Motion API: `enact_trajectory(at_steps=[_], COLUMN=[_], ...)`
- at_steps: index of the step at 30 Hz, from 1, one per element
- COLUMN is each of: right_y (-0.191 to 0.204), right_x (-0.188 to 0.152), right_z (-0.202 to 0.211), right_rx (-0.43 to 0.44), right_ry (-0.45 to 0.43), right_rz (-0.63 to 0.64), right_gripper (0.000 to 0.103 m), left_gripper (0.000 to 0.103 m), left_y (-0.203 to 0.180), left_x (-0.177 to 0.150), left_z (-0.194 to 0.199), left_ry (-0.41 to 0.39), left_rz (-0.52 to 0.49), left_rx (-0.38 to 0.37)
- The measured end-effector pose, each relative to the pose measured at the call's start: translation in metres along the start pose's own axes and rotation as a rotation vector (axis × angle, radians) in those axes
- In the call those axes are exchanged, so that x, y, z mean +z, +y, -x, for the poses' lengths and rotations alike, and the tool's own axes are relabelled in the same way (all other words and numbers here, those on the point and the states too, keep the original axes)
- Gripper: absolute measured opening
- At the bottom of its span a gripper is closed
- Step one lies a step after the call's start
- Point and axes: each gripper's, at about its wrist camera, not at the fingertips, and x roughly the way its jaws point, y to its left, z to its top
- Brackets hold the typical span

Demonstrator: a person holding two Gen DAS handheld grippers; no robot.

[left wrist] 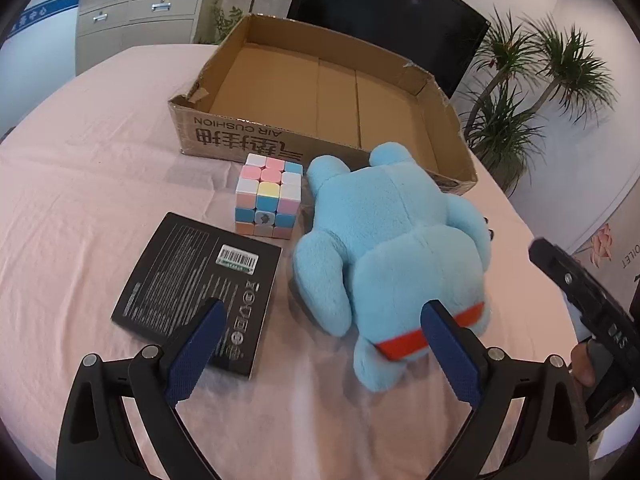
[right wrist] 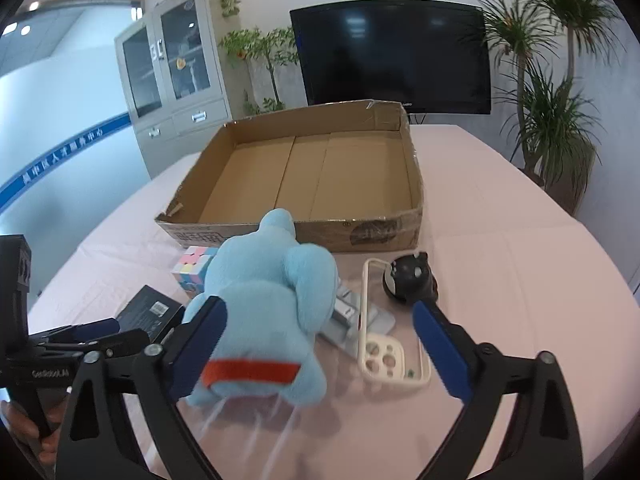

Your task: Organize objects

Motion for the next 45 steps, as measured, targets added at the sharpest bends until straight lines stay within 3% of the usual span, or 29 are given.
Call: enact_trajectory(at_steps=[3,7,10,11,14,17,19,23,27,34,42,45], right_y=[-0.003,-0.012,-0.024,-0.028,-0.041,-0.05,-0.051,-0.046,-0.043,-0.028,-0.028,-0.025], right_x=[0.012,0.012,0.004,0.002,-0.007,-0.018,-0.024,-0.03,-0.029,-0.026,-0.028,-0.026], right_z=[-0.028,-0.065,-0.086,-0.087,-0.085,-0.076,-0.07,-0.063,-0.064,-0.064,-0.07,-0.064], right_rx=[0.019,0.038,0.112,0.113,0.095,0.111,0.11,0.08,0.067,0.005,-0.026,-0.037], right_ry=[0.069,0.174,0.263,0.272,0.288,0.287,0.283,0.278,0.277,0.252,0.261,0.265], right_rz=[0.0,-0.023,-0.061,-0.071,-0.072,-0.082,-0.075,-0.038,-0.033,0.0,-0.015,-0.016], right_gripper=[0.076,0.049,0.027,0.025,0.023,0.023,0.023,0.023,0.023,0.025,0.025,0.02], left_gripper=[0.098,0.094,0.093,0.092,0.085,0.067,0.054,0.046,0.029,0.029,0.025,0.022], left_y=[-0.002,-0.005,-0.004,-0.003,0.005,0.003,-0.006,-0.011,-0.014,-0.023,-0.019,-0.026], left_x=[0.007,0.014,0.017,0.018,0.021,0.023,0.023,0.027,0.03,0.022,0.009,0.005], left_z=[-0.012,-0.029,-0.038,-0.039,-0.043,-0.051,-0.058,-0.069,-0.076,-0.088,-0.082,-0.068], left_ry=[0.026,0.065,0.097,0.101,0.11,0.141,0.176,0.21,0.226,0.229,0.186,0.132], left_rz=[-0.012,-0.057,-0.076,-0.078,-0.062,-0.07,-0.102,-0.123,-0.154,-0.199,-0.224,-0.242], left_rx=[0.012,0.027,0.01,0.009,-0.018,-0.078,-0.076,-0.088,-0.087,0.037,0.012,0.014])
